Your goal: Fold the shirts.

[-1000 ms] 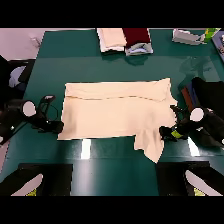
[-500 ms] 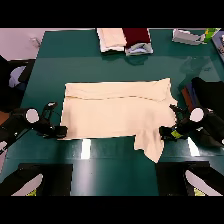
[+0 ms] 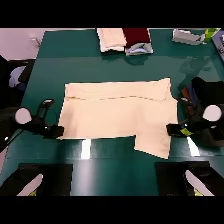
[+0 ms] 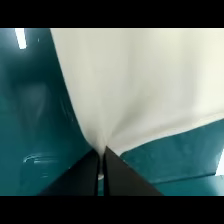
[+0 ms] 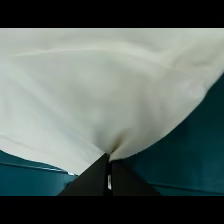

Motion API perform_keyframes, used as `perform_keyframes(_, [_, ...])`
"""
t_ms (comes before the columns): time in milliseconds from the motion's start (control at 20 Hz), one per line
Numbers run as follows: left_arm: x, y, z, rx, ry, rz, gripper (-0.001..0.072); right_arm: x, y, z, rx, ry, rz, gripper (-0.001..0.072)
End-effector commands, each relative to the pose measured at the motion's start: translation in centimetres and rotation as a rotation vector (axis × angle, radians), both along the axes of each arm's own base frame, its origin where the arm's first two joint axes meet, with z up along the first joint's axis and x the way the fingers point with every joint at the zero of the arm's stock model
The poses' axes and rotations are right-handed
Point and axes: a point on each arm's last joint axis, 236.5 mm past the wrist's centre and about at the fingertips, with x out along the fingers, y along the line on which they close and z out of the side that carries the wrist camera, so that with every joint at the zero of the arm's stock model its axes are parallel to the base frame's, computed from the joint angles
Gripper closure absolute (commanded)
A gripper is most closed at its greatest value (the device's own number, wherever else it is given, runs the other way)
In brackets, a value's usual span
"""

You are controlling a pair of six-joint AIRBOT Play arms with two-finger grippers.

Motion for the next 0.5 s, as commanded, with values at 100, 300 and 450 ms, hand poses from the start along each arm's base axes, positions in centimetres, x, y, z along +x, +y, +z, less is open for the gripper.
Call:
perform_keyframes(100, [-1.9, 1.1, 5.1, 0.024, -0.097, -0.034, 0.0685, -2.9, -2.1, 4.1, -0.06, -0.074, -0.008, 0.0695])
perform_keyframes(300, [3.3, 2.1, 7.9, 0.078, -0.266, -0.022, 0.0685, 2.1, -3.6, 7.4, -0.064, -0.21, -0.068, 0.0696])
perform_keyframes(450, [8.2, 1.6, 7.5, 0.082, -0.323, -0.033, 0.0685, 8.3, -4.0, 8.3, -0.064, -0.275, -0.065, 0.0696])
